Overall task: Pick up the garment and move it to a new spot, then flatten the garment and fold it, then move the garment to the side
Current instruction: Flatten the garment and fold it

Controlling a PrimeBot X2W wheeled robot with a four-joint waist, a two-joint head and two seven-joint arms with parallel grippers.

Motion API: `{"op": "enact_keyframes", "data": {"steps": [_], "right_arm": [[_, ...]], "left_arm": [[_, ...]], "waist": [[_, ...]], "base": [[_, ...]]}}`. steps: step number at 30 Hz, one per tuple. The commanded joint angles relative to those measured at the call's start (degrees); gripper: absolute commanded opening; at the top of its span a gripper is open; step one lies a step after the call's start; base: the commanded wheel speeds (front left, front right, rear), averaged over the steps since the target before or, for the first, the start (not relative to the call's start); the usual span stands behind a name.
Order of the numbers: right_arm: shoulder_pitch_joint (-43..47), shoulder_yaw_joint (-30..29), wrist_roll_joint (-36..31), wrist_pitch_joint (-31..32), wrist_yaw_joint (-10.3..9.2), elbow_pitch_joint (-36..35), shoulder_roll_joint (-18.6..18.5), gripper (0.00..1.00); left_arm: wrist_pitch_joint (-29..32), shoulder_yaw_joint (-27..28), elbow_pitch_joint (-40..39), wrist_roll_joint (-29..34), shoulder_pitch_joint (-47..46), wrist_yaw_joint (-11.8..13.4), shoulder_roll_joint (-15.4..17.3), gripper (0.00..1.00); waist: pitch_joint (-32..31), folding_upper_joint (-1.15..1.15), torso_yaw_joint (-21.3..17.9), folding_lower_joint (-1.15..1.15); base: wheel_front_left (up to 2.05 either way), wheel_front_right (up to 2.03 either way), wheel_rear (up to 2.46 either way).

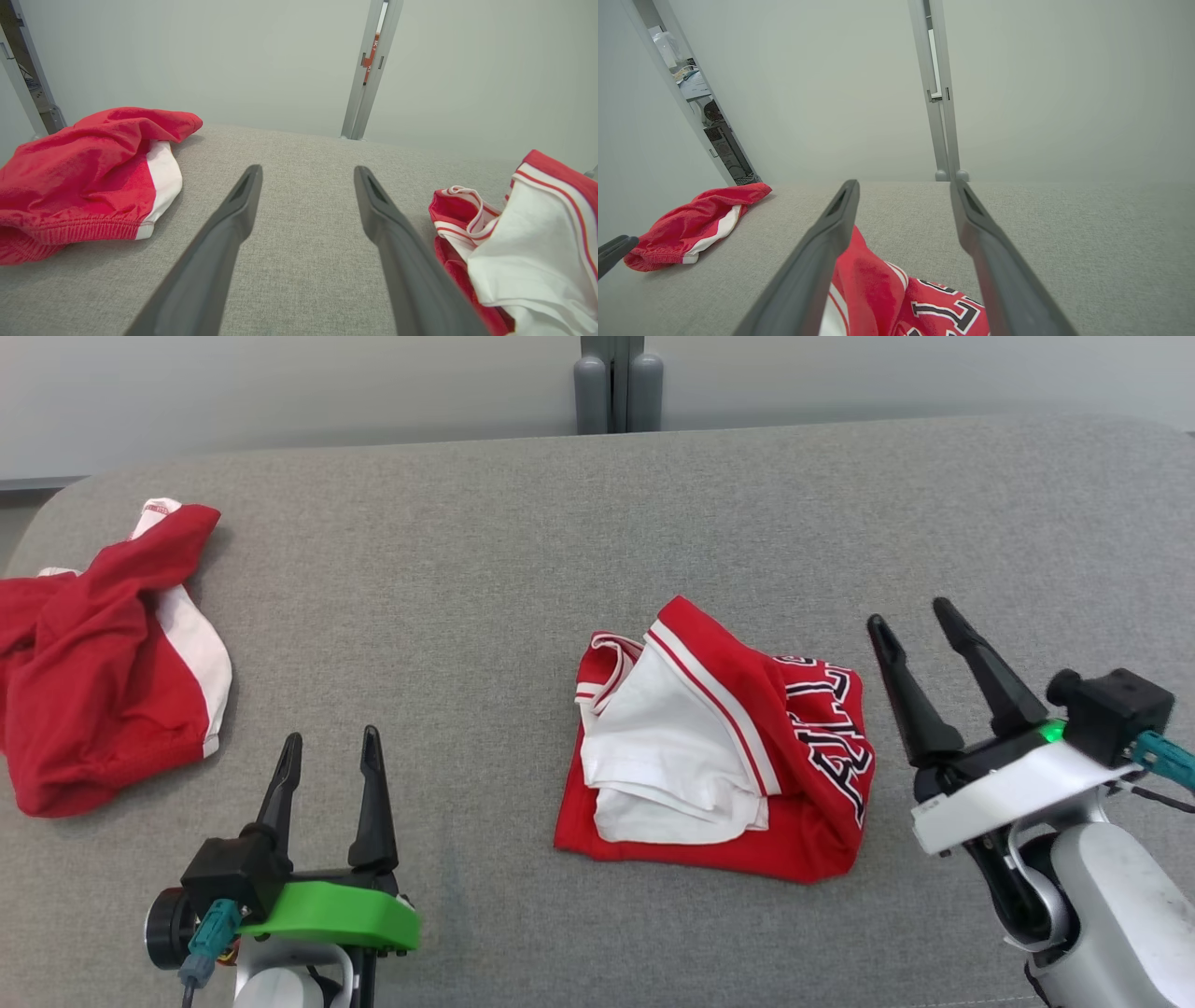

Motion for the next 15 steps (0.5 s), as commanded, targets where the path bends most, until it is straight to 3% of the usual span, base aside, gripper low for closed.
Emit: {"op": "enact_keyframes", "data": {"steps": [1, 7, 15], "right_arm": [[1.56, -1.39, -0.59, -0.36, -0.07, -0.26, -0.33, 1.00], [4.66, -5.14, -0.87, 0.21, -0.07, -1.11, -0.16, 1.00], [-0.15, 0.68, -0.82, 2.80, -0.07, 0.09, 0.46, 1.00]], "left_arm": [[-0.01, 0.33, -0.24, 0.62, -0.33, -0.12, 0.13, 1.00], [-0.01, 0.57, -0.47, 0.67, -0.66, -0.34, 0.13, 1.00], [-0.01, -0.40, -0.16, 0.26, -1.64, -0.31, 0.13, 1.00]], "waist": [[-0.04, 0.00, -0.46, 0.00], [0.32, 0.00, -0.96, 0.00], [1.19, 0.00, 0.47, 0.00]], "base": [[0.00, 0.00, 0.00], [0.00, 0.00, 0.00], [0.00, 0.00, 0.00]]}}
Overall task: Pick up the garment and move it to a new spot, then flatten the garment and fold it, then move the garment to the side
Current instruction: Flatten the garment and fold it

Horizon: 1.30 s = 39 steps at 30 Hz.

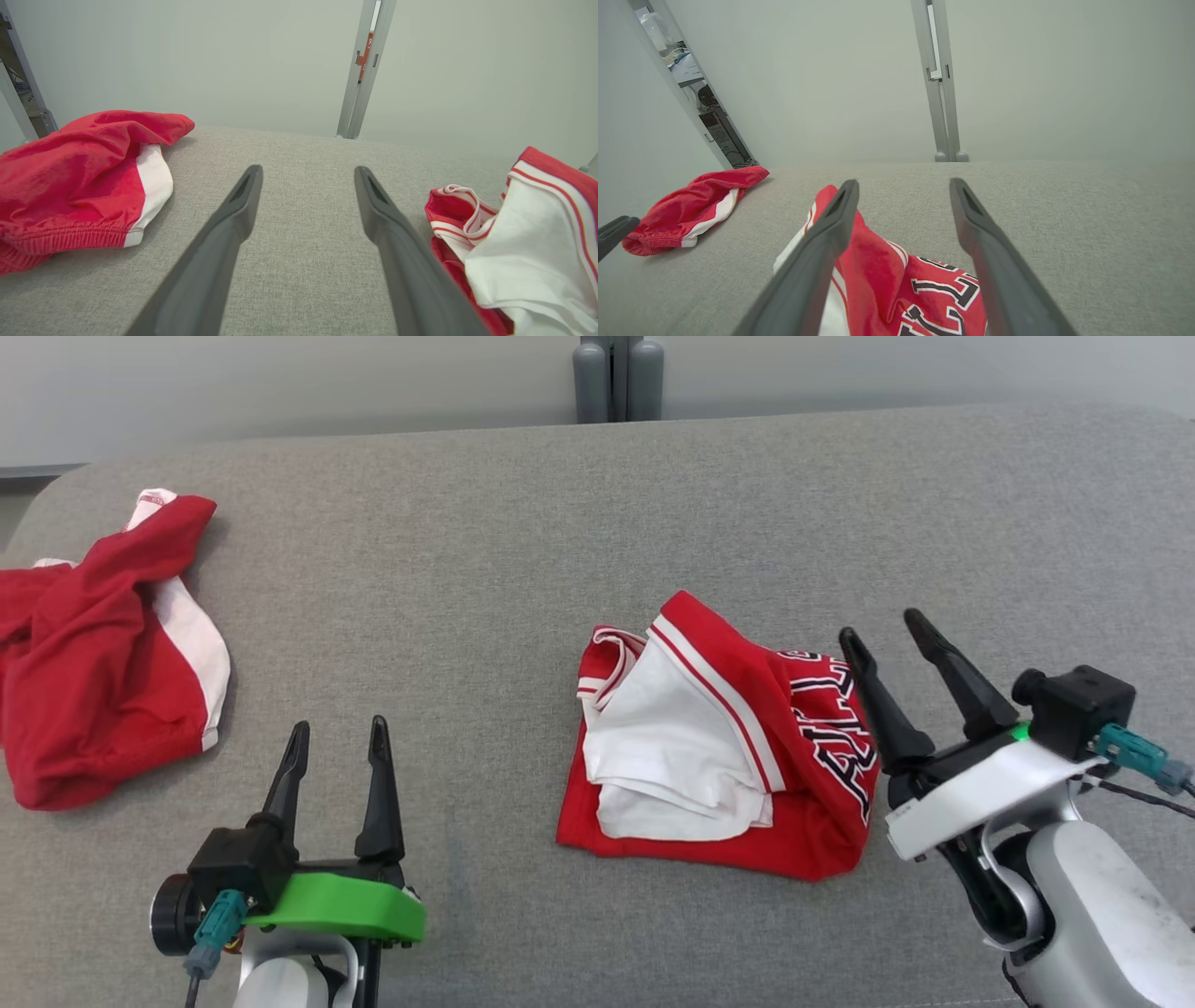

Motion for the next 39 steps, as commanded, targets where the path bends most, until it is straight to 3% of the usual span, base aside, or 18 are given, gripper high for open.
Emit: {"op": "enact_keyframes", "data": {"steps": [1, 8, 17, 19, 20, 26, 37, 39], "right_arm": [[-1.67, 1.63, -0.51, 0.58, -0.06, 0.93, 0.01, 1.00], [-8.47, 9.08, -0.87, 2.29, -0.06, 7.35, 0.05, 1.00], [-14.43, 14.48, -0.75, 3.39, -0.06, 18.30, 0.87, 1.00], [-15.26, 15.51, -0.15, 2.78, -0.06, 19.84, 1.18, 0.12], [-15.58, 15.92, 0.16, 2.33, -0.06, 20.46, 1.20, 0.00], [-15.31, 19.00, 1.09, -1.59, -0.06, 20.70, 0.84, 0.00], [-9.92, 31.55, -0.31, -5.84, -0.05, 15.65, 0.55, 0.00], [-9.14, 33.82, -0.44, -6.14, -0.05, 16.08, 1.06, 0.68]], "left_arm": [[-0.01, 0.01, 0.00, -0.57, -0.93, 0.06, 0.13, 1.00], [-0.01, -0.83, -0.03, -1.09, -1.36, 0.31, 0.13, 1.00], [-0.01, -1.72, -0.34, -1.52, -1.36, 0.79, 0.13, 1.00], [-0.01, -1.91, -0.33, -1.62, -1.38, 0.90, 0.13, 1.00], [0.00, -1.94, -0.30, -1.68, -1.37, 0.90, 0.13, 1.00], [0.00, -1.34, -0.24, -1.49, -0.51, 1.11, 0.13, 1.00], [-0.01, -1.67, -0.27, -1.81, -0.29, 1.13, 0.13, 1.00], [0.00, -1.96, -0.33, -1.90, -0.53, 1.21, 0.13, 1.00]], "waist": [[0.32, 0.00, 0.81, 0.00], [1.03, 0.00, 3.54, 0.00], [1.76, 0.00, 6.14, 0.00], [1.80, 0.00, 6.42, 0.00], [1.77, 0.00, 6.49, 0.00], [0.94, 0.00, 5.96, 0.00], [0.44, 0.00, 4.51, 0.00], [0.60, 0.00, 4.57, 0.00]], "base": [[0.00, 0.00, 0.00], [0.00, 0.00, 0.00], [0.00, 0.00, 0.00], [0.00, 0.00, 0.00], [0.00, 0.00, 0.00], [0.00, 0.00, 0.00], [0.00, 0.00, 0.00], [0.00, 0.00, 0.00]]}}
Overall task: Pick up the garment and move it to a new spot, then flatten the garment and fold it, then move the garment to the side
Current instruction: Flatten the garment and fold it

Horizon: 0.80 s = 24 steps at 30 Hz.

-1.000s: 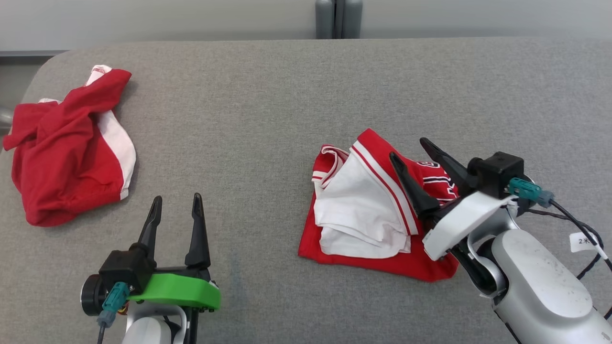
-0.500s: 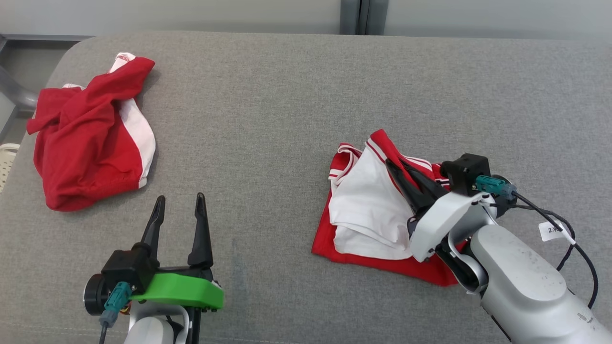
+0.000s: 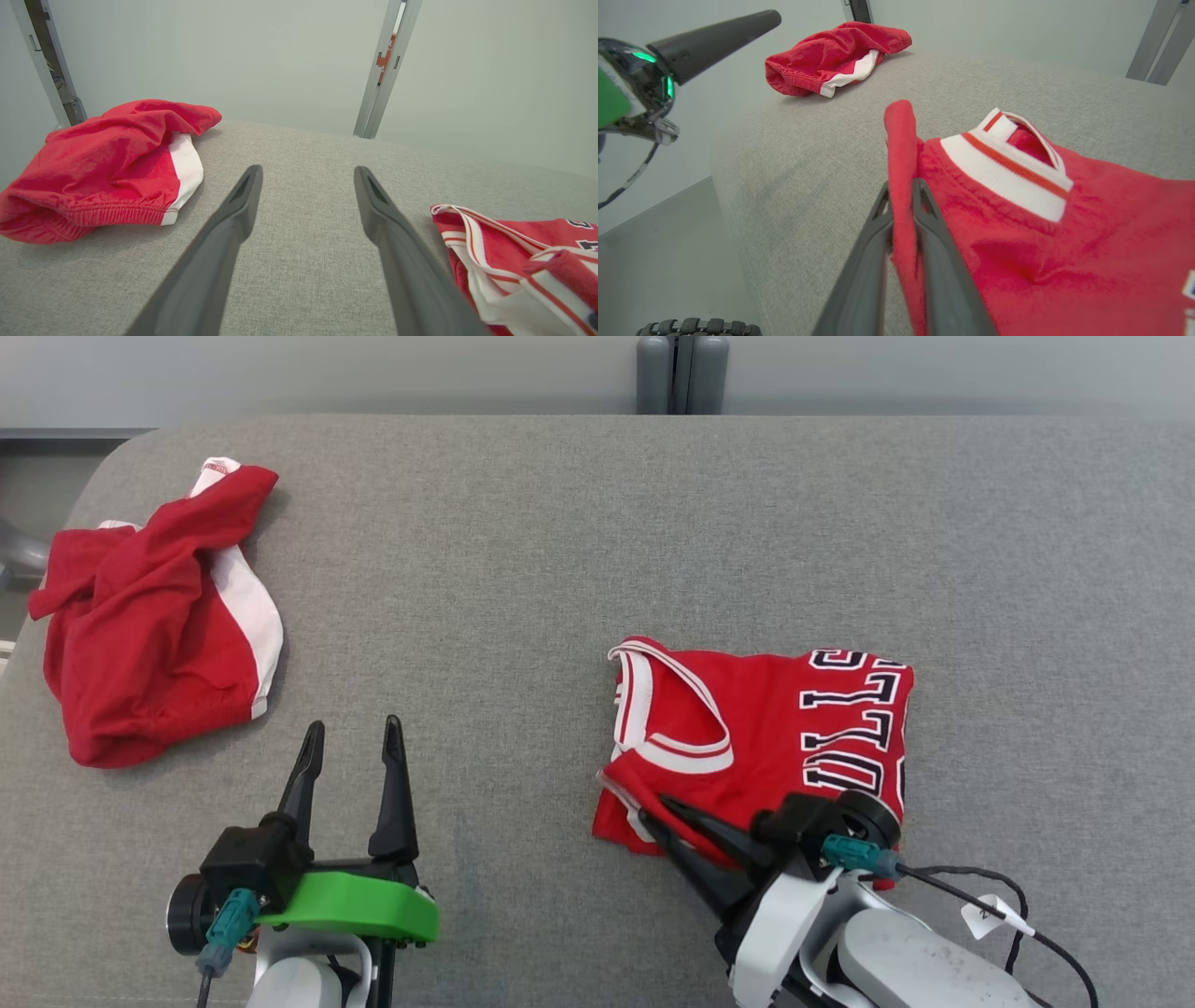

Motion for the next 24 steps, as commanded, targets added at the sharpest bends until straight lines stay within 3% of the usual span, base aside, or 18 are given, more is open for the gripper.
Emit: {"op": "enact_keyframes", "data": {"steps": [1, 4, 8, 17, 24], "right_arm": [[0.67, 0.71, -0.21, -0.66, -0.06, 0.30, 0.32, 1.00], [0.77, 1.38, 0.16, -1.21, -0.06, 0.64, 0.45, 1.00], [0.00, -1.84, 0.30, -1.82, -0.06, -0.60, -0.39, 1.00], [6.86, -21.06, -2.13, -1.86, -0.06, -8.39, -2.80, 1.00], [14.15, -34.41, -5.41, -1.87, -0.06, -13.29, -1.62, 1.00]], "left_arm": [[-0.02, -0.13, -0.23, -0.13, -0.37, 0.25, 0.13, 1.00], [-0.01, -0.45, -0.29, -0.37, -0.66, 0.32, 0.13, 1.00], [-0.02, -0.10, -0.23, -0.13, -0.74, 0.38, 0.13, 1.00], [-0.01, 1.50, -0.39, 1.37, 0.92, -0.05, 0.14, 1.00], [-0.01, 3.29, -0.68, 2.41, 1.45, -0.68, 0.13, 1.00]], "waist": [[0.16, 0.00, 0.06, 0.00], [0.43, 0.00, -0.07, 0.00], [0.40, 0.00, -0.90, 0.00], [-0.95, 0.00, -3.66, 0.00], [-2.03, 0.00, -6.04, 0.00]], "base": [[0.00, 0.00, 0.00], [0.00, 0.00, 0.00], [0.00, 0.00, 0.00], [0.00, 0.00, 0.00], [0.00, 0.00, 0.00]]}}
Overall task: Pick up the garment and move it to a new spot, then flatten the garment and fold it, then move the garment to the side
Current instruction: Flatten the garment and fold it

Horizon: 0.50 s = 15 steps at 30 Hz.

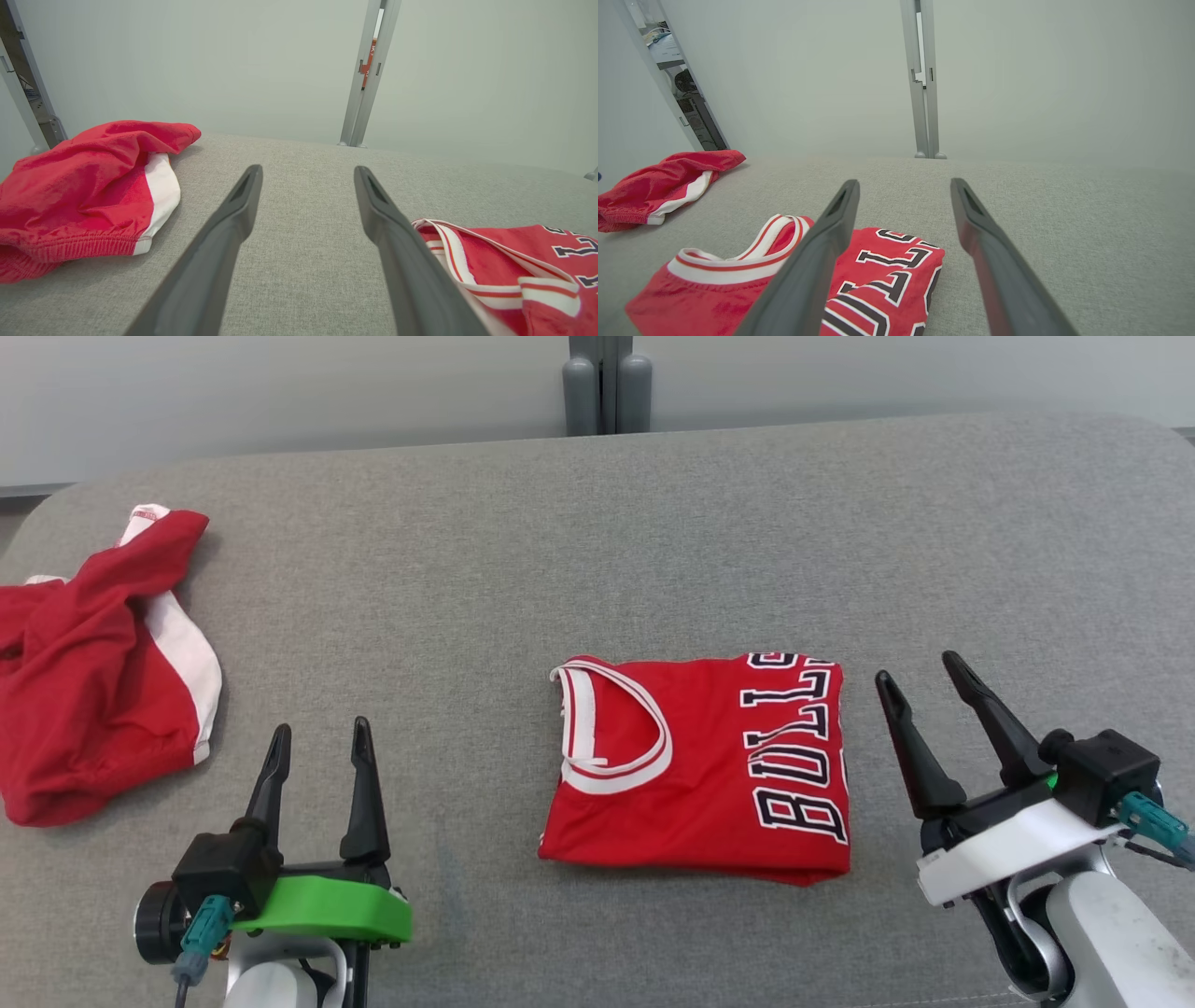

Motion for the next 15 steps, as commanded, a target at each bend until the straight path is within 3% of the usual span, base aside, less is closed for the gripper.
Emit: {"op": "enact_keyframes", "data": {"steps": [1, 15], "right_arm": [[1.59, -1.38, -0.73, -0.13, -0.07, -0.94, 0.68, 1.00], [10.41, -9.82, -4.08, -0.14, -0.07, -5.10, 4.34, 1.00]], "left_arm": [[-0.01, 0.38, -0.18, 0.30, 0.83, -0.22, 0.13, 1.00], [-0.01, 3.18, -0.17, 2.58, 2.05, -1.61, 0.14, 1.00]], "waist": [[-0.67, 0.00, -1.05, 0.00], [-2.63, 0.00, -3.48, 0.00]], "base": [[0.00, 0.00, 0.00], [0.00, 0.00, 0.00]]}}
